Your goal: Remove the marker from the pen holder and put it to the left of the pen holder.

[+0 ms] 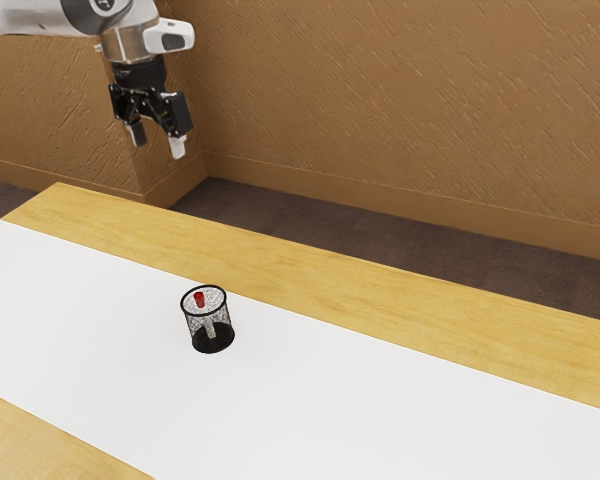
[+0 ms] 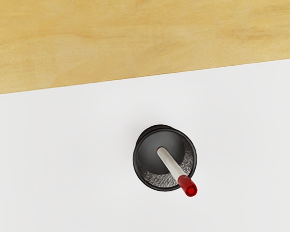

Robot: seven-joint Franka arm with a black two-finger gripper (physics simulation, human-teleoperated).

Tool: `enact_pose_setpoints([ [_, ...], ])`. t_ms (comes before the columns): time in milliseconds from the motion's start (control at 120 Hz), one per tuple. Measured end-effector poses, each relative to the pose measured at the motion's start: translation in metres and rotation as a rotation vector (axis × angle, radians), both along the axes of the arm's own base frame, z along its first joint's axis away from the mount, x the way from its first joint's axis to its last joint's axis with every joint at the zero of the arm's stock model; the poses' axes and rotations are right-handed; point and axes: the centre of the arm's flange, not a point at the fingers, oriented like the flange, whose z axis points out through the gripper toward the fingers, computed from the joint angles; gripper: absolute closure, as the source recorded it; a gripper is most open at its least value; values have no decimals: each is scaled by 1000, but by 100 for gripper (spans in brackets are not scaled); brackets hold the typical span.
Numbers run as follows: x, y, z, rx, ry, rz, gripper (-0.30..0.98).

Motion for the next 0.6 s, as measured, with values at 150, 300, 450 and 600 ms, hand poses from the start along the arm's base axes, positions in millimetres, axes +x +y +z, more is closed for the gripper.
enact_pose_setpoints([
  [150, -2, 1, 4, -1, -6, -6, 0],
  [300, 0, -2, -52, 8, 70, -18, 0],
  [450, -17, -42, -91, 18, 111, -77, 0],
  [600, -33, -56, -145, 39, 138, -100, 0],
])
